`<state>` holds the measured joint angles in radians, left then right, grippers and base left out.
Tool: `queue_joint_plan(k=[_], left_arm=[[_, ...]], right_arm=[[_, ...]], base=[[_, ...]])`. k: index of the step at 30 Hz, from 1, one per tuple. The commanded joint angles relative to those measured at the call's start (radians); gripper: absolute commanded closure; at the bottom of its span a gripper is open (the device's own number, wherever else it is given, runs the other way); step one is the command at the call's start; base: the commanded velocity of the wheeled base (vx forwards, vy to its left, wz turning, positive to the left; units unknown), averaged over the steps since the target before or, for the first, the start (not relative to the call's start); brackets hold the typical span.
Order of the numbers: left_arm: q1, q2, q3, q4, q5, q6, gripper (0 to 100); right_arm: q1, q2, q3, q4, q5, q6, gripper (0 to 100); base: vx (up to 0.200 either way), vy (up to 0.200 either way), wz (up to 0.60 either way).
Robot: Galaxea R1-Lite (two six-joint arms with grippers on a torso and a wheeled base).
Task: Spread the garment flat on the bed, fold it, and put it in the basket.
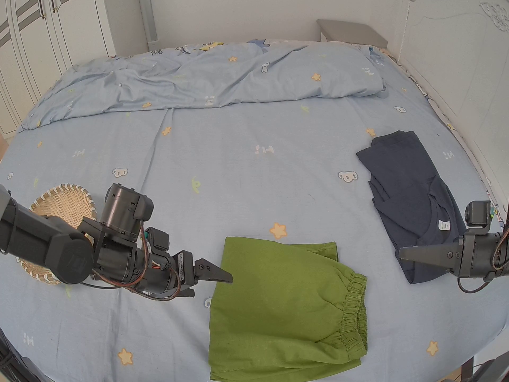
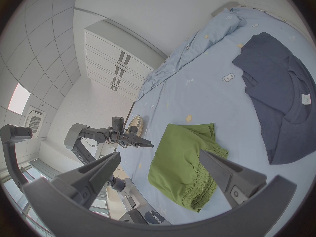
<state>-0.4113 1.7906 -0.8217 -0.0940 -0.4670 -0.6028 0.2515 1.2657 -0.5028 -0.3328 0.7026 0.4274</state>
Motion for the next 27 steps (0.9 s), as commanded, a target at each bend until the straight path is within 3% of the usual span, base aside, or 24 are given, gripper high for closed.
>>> queue_joint_plan(k=[1,9,18,27], left_arm=[[0.054,0.073,0.199,-0.283,-0.061,-0.003,0],[-0.038,0.133,0.254,-0.386,-0.055,-0.002,0],[-0.066,0.147,0.253,-0.432,-0.065,0.005,0],[-0.184,0.236,0.227,-0.592,-0.067,-0.008,0]], right_arm=[[0.029,-0.025,-0.022,0.038,-0.023,0.005,0],[0.028,-0.048,-0.036,0.070,-0.023,0.005,0],[0.029,-0.048,-0.034,0.070,-0.025,0.005,0],[0.026,-0.048,-0.034,0.072,-0.029,0.005,0]], base=[[0.000,0.000,0.00],[0.000,0.000,0.00],[0.000,0.000,0.00],[0.000,0.000,0.00]])
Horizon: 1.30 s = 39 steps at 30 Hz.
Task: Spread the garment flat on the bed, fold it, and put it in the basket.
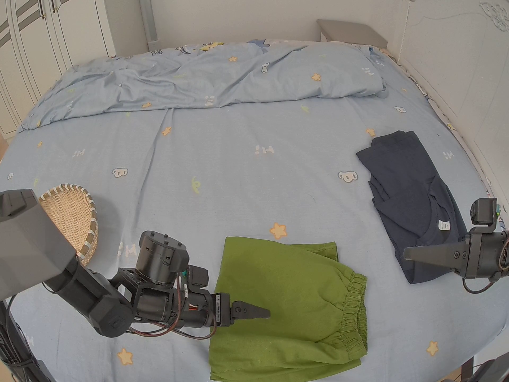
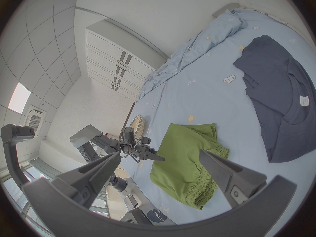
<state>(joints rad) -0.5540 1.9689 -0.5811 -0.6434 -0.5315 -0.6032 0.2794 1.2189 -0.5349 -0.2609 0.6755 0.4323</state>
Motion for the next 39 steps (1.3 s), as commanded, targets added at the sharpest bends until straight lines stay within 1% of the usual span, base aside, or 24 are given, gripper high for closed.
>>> queue_joint_plan(k=[1,3,6,7,9,12,15,16,17,19,20,22,23,24,28,34,39], left_arm=[[-0.044,0.065,-0.017,-0.045,-0.002,-0.007,0],[-0.067,0.114,-0.036,-0.053,0.001,-0.007,0],[-0.067,0.125,-0.037,-0.056,0.004,-0.007,0],[-0.063,0.123,-0.036,-0.055,0.004,-0.009,100],[-0.060,0.117,-0.036,-0.051,0.004,-0.010,100],[-0.035,0.054,-0.034,-0.039,-0.002,-0.050,100],[-0.001,-0.015,-0.029,-0.015,-0.007,-0.052,100],[-0.001,-0.015,-0.029,-0.015,-0.007,-0.052,100],[0.023,-0.088,-0.031,0.008,-0.010,-0.046,100],[0.042,-0.151,-0.037,0.022,-0.024,-0.046,100],[0.063,-0.208,-0.043,0.036,-0.058,-0.044,100],[0.083,-0.251,-0.046,0.053,-0.097,-0.044,100],[0.103,-0.294,-0.048,0.084,-0.139,-0.044,100],[0.114,-0.311,-0.049,0.105,-0.143,-0.041,100],[0.174,-0.321,-0.054,0.166,-0.143,0.006,100],[0.223,-0.289,-0.059,0.206,-0.143,0.013,100],[0.241,-0.286,-0.083,0.225,-0.142,0.013,100]], right_arm=[[-0.002,-0.001,0.000,0.000,-0.002,0.000,0],[-0.005,-0.001,-0.002,0.000,-0.008,0.000,0],[-0.006,-0.001,-0.002,0.000,-0.008,0.000,0],[-0.008,-0.001,-0.004,-0.001,-0.008,0.000,0],[-0.009,-0.001,-0.004,-0.001,-0.008,0.000,0],[-0.006,-0.001,-0.005,-0.001,-0.008,0.000,0],[-0.008,0.001,-0.013,0.000,-0.008,0.000,0],[-0.008,0.001,-0.013,0.000,-0.008,0.000,0],[-0.006,0.002,-0.017,0.003,-0.008,0.002,0],[-0.005,0.007,-0.020,0.009,-0.008,0.005,0],[-0.002,0.008,-0.025,0.015,-0.008,0.013,0],[-0.002,0.008,-0.027,0.018,-0.008,0.016,0],[-0.002,0.005,-0.028,0.018,-0.008,0.016,0],[0.000,0.002,-0.028,0.020,-0.008,0.016,0],[0.000,-0.006,-0.028,0.020,-0.008,0.022,0],[0.001,-0.016,-0.028,0.020,-0.008,0.025,0],[0.001,-0.016,-0.028,0.020,-0.010,0.025,0]], base=[[0.000,0.000,0.00],[0.000,0.000,0.00],[0.000,0.000,0.00],[0.000,0.000,0.00],[0.000,0.000,0.00],[0.000,0.000,0.00],[0.000,0.000,0.00],[0.000,0.000,0.00],[0.000,0.000,0.00],[0.000,0.000,0.00],[0.000,0.000,0.00],[0.000,0.000,0.00],[0.000,0.000,0.00],[0.000,0.000,0.00],[0.000,0.000,0.00],[0.000,0.000,0.00],[0.000,0.000,0.00]])
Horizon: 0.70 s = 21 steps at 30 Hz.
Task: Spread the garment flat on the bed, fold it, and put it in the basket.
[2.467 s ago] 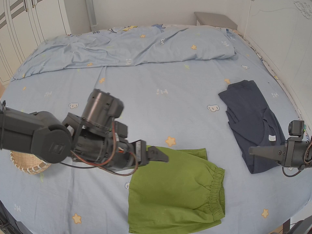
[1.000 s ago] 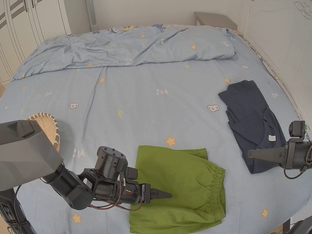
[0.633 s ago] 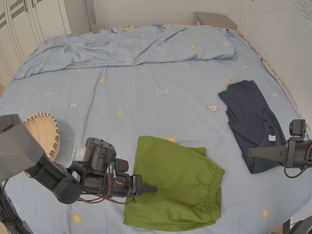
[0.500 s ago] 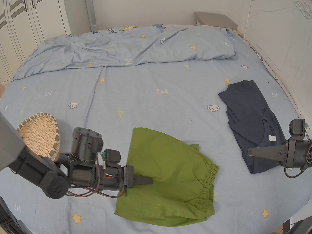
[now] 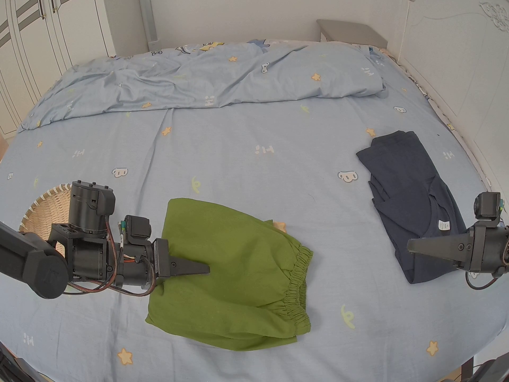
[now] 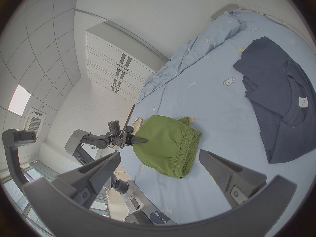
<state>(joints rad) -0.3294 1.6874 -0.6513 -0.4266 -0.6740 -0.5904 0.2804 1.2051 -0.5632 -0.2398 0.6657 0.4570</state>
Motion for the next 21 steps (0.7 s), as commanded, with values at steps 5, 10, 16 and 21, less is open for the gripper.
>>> queue_joint_plan(k=[5,10,16,21], left_arm=[[0.015,-0.009,-0.067,0.062,-0.001,0.003,100],[0.016,-0.009,-0.113,0.109,-0.001,0.003,100],[0.010,-0.003,-0.103,0.160,-0.002,0.027,100],[0.010,-0.008,-0.085,0.170,-0.001,0.057,100]], right_arm=[[-0.001,-0.002,0.000,-0.001,0.000,0.000,0],[-0.004,0.001,0.002,-0.001,-0.005,0.000,0],[-0.003,0.002,0.002,-0.001,-0.006,0.000,0],[-0.003,-0.002,0.000,-0.001,-0.006,-0.001,0]], base=[[0.000,0.000,0.00],[0.000,0.000,0.00],[-0.067,0.000,0.00],[-0.160,0.000,0.00]])
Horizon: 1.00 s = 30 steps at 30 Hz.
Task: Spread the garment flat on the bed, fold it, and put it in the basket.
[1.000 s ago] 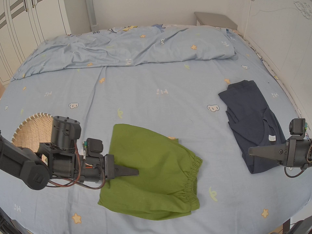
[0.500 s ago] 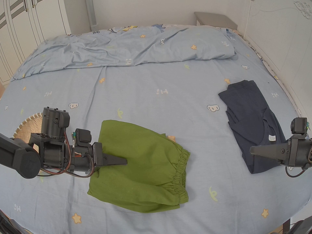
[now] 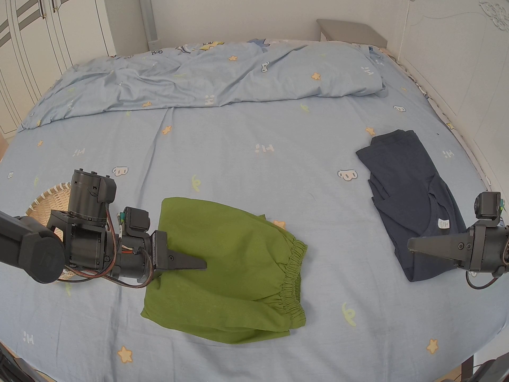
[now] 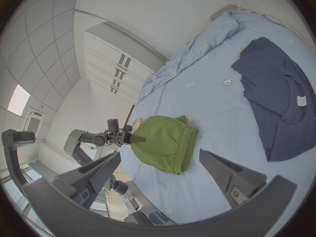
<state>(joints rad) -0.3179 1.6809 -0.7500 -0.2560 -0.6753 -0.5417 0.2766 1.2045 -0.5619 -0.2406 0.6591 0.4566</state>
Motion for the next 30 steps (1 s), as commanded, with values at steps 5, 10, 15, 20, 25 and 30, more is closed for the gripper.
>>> queue_joint_plan(k=[5,10,15,20,25,30], left_arm=[[-0.003,-0.018,0.057,-0.006,0.003,0.095,100],[-0.001,-0.035,0.054,-0.003,0.003,0.117,100],[0.013,-0.044,-0.002,0.018,0.013,0.115,100],[0.065,-0.044,-0.115,0.141,0.016,0.120,100],[0.094,-0.044,-0.175,0.234,0.013,0.123,100],[0.102,-0.058,-0.207,0.271,0.013,0.126,100]], right_arm=[[-0.002,-0.002,-0.001,0.000,0.000,-0.001,0],[0.001,-0.002,-0.001,0.000,-0.003,-0.001,0],[0.004,0.000,-0.001,0.000,-0.012,-0.001,0],[0.004,0.006,0.000,0.000,-0.012,-0.001,0],[0.006,0.009,0.002,-0.002,-0.012,-0.001,0],[0.015,0.010,0.005,-0.002,-0.013,-0.001,0]], base=[[0.000,0.000,0.00],[0.000,0.000,0.00],[0.000,0.000,0.00],[0.000,0.000,0.00],[0.000,0.200,0.00],[0.000,0.200,0.00]])
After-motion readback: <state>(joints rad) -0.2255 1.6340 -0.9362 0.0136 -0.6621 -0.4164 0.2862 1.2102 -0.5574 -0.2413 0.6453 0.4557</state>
